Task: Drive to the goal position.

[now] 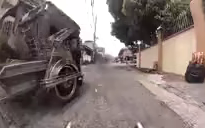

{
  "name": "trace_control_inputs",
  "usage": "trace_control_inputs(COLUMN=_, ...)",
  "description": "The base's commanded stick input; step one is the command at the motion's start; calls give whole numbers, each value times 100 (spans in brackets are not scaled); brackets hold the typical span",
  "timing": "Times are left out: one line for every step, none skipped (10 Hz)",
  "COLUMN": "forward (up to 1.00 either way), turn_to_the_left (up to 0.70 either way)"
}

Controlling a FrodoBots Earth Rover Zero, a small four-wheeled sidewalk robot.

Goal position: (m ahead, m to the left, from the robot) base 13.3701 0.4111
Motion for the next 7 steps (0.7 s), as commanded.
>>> trace_control_inputs(forward=70, turn_to_the_left=0)
trace_control_inputs(forward=70, turn_to_the_left=0)
trace_control_inputs(forward=70, turn_to_the_left=0)
trace_control_inputs(forward=70, turn_to_the_left=0)
trace_control_inputs(forward=70, turn_to_the_left=-2)
trace_control_inputs(forward=70, turn_to_the_left=-6)
trace_control_inputs(forward=70, turn_to_the_left=-11)
